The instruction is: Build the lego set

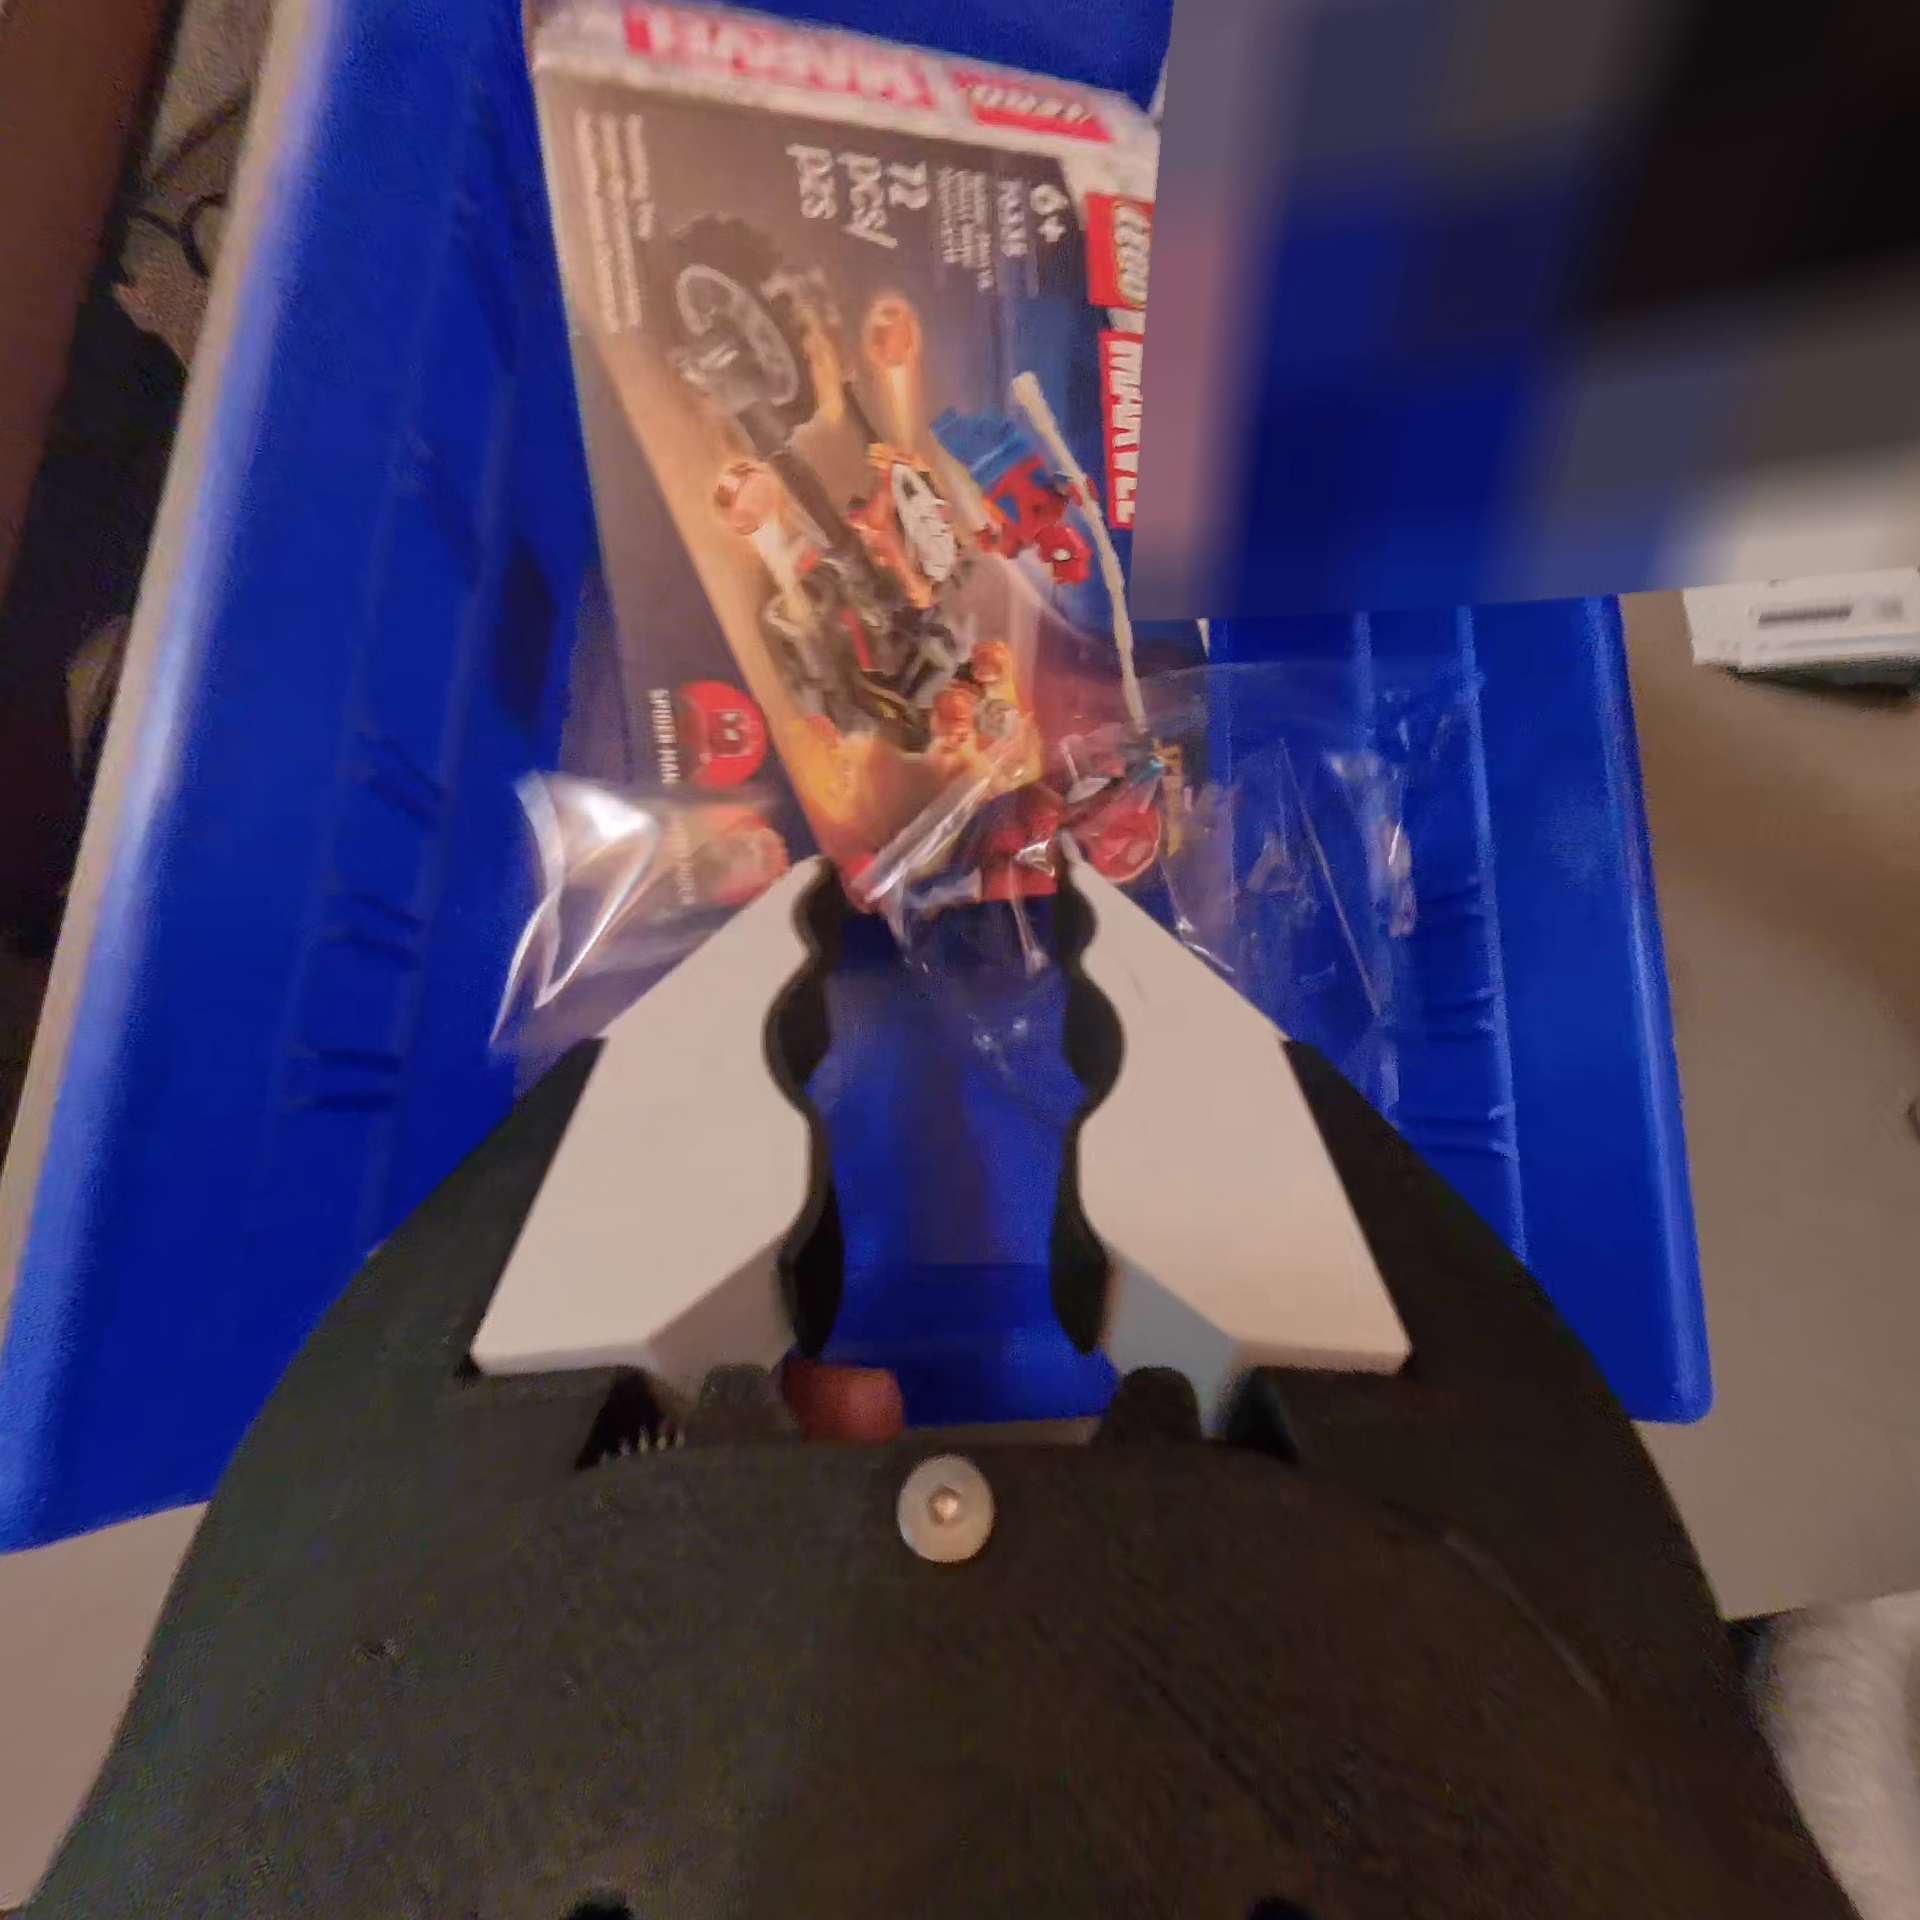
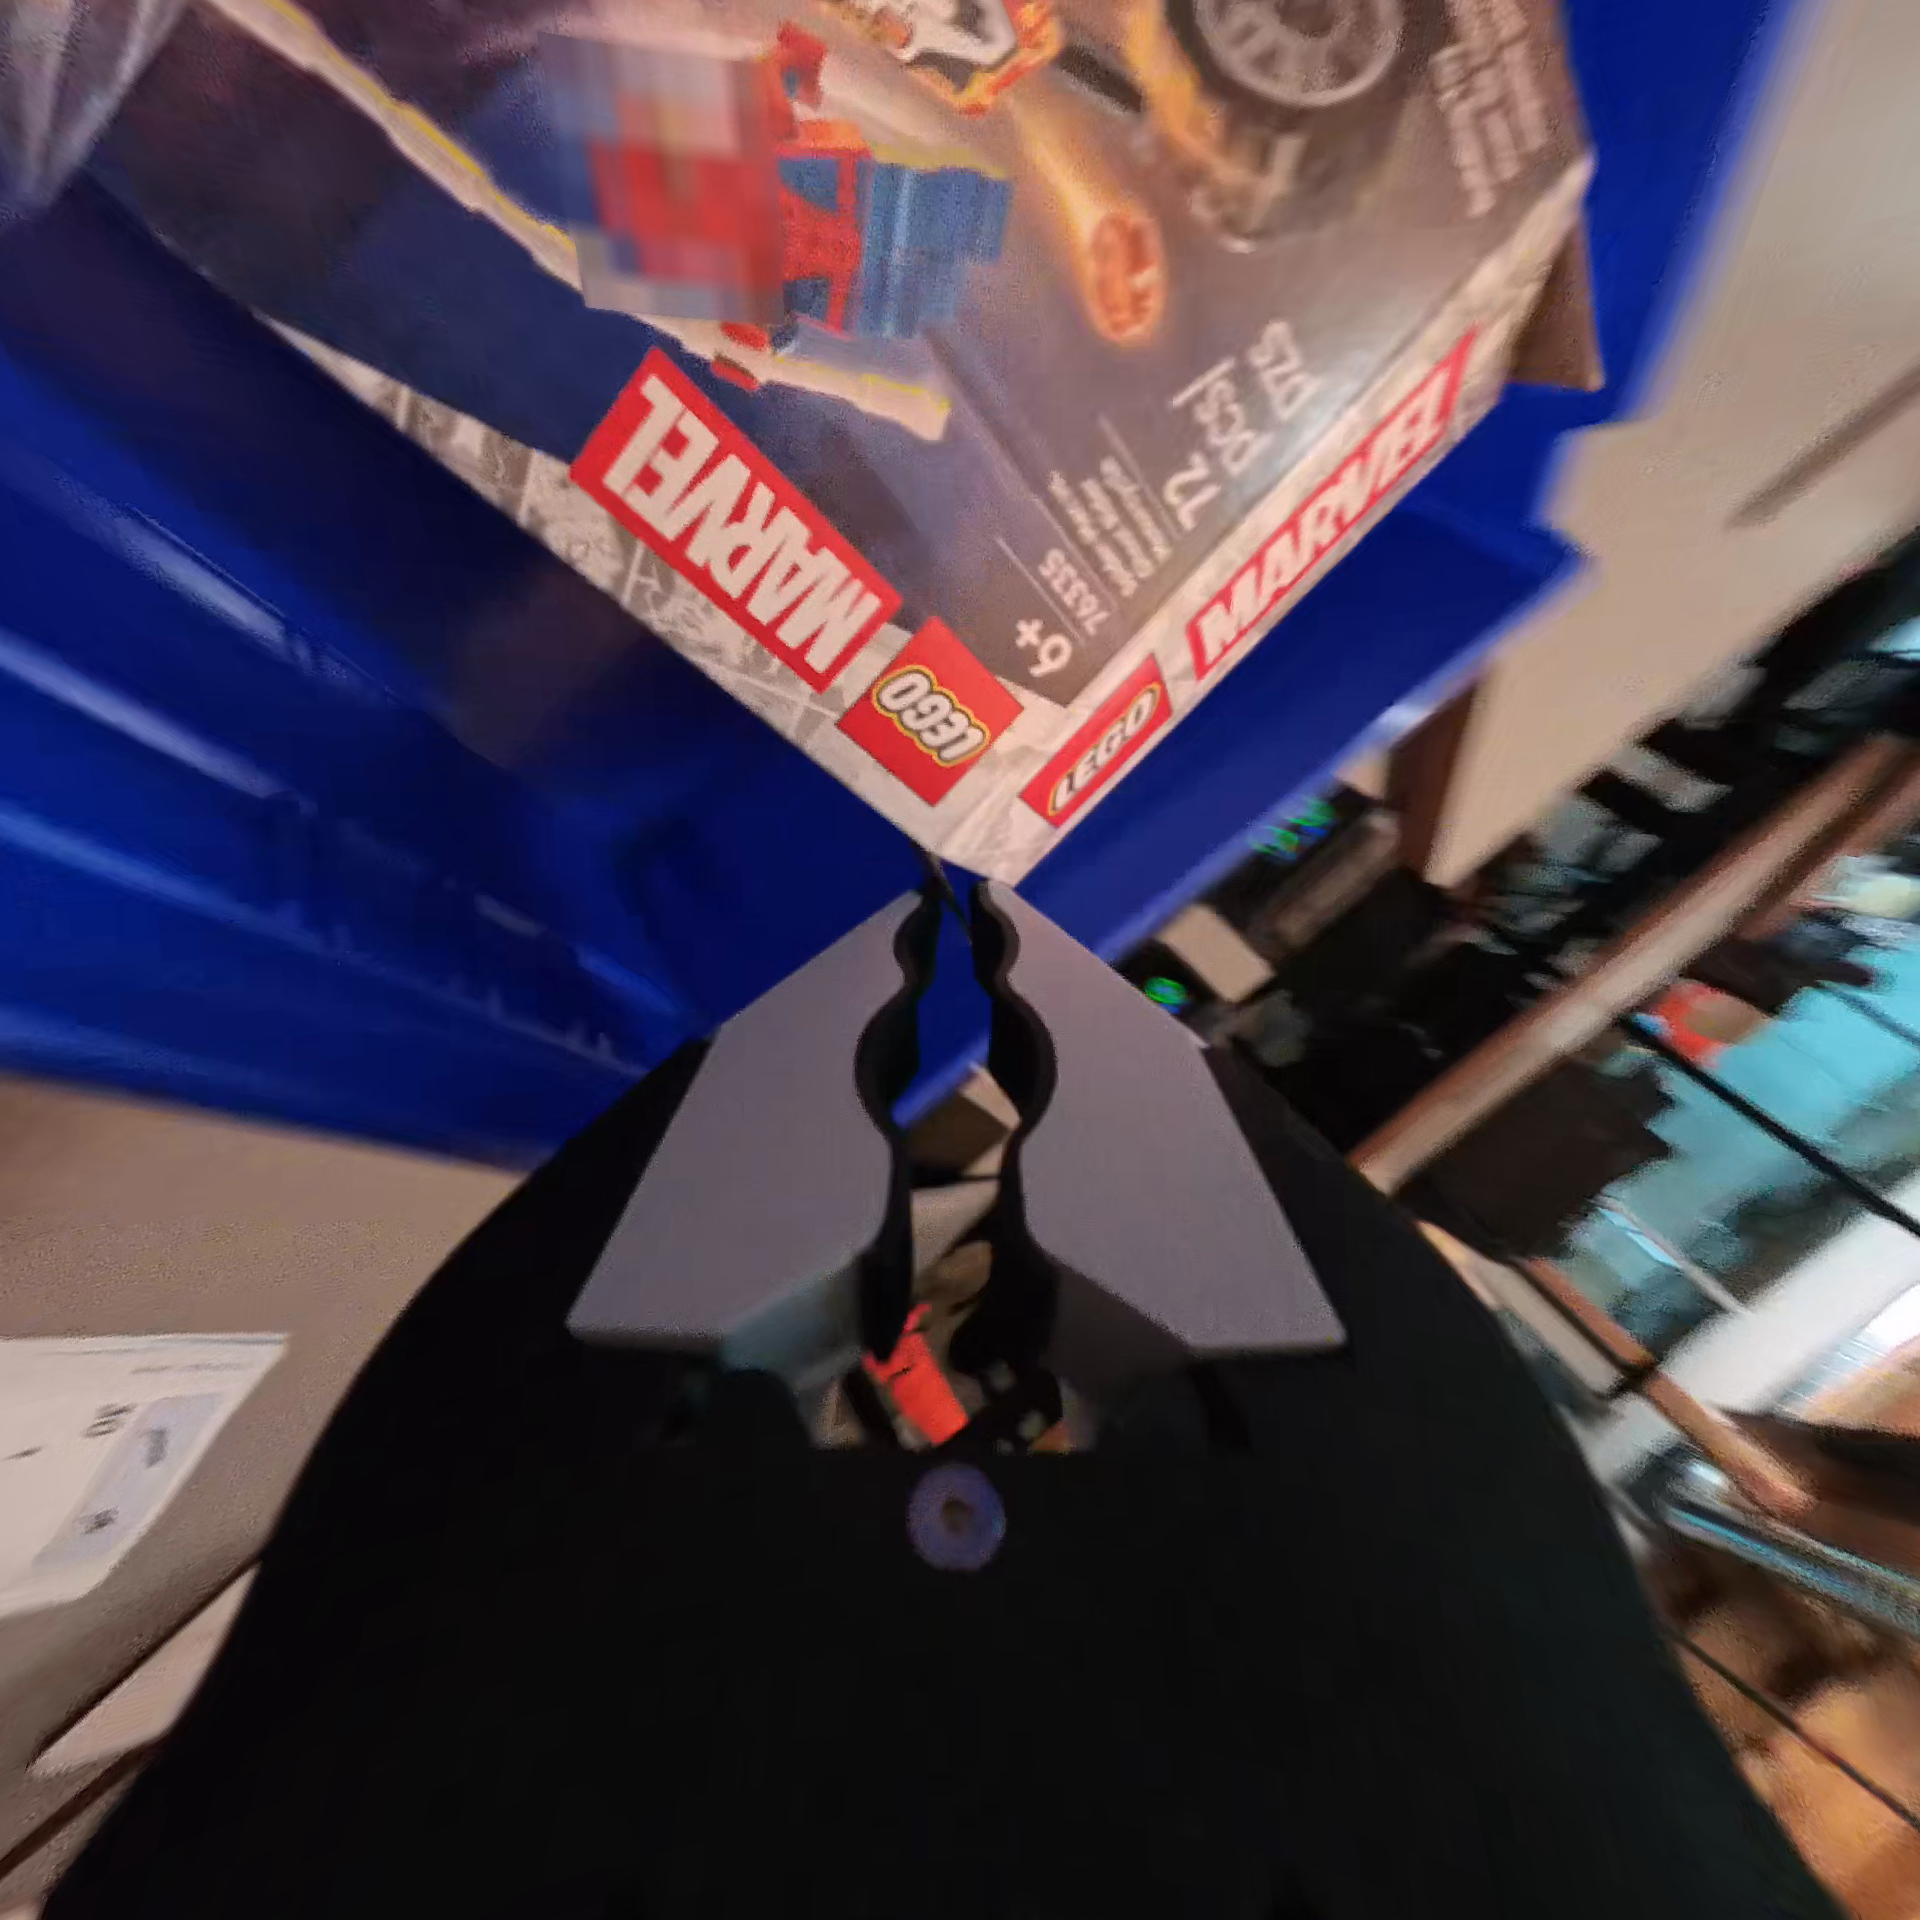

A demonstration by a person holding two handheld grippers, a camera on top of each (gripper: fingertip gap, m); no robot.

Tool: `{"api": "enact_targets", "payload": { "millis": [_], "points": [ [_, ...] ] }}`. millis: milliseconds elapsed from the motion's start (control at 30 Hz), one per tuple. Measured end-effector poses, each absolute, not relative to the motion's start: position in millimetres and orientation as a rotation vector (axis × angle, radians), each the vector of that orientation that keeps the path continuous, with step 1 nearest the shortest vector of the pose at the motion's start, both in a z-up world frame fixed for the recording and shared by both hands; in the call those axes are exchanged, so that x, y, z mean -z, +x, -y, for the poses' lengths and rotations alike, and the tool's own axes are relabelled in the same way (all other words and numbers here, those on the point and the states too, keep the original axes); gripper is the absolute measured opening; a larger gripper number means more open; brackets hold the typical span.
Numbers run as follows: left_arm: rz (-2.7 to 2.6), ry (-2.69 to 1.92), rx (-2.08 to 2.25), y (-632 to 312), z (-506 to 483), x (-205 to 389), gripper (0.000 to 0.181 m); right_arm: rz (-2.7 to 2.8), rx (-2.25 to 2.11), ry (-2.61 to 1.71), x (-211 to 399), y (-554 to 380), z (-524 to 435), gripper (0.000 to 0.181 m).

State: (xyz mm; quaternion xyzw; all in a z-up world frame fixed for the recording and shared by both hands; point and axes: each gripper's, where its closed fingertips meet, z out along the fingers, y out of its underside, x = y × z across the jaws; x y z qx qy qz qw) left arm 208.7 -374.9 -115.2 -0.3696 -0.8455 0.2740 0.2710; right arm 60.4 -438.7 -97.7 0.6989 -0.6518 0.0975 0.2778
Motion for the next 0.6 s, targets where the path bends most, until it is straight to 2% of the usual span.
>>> {"api": "enact_targets", "payload": {
  "millis": [33,100,300,500,600],
  "points": [
    [2.266,-0.957,-0.748,209,378,111,0.054,1.689,-0.344,1.854,81,60,440,0.003],
    [2.204,-0.881,-0.768,206,380,98,0.063,1.549,-0.494,1.769,42,57,442,0.001],
    [1.997,-0.776,-0.890,199,377,50,0.068,1.113,-0.916,1.451,-82,59,406,0.002],
    [1.614,-0.783,-1.045,181,345,-26,0.072,0.963,-1.277,1.191,-148,70,310,0.001],
    [1.380,-0.772,-1.023,175,315,-65,0.074,1.012,-1.355,1.135,-147,69,263,0.000]
  ]
}}
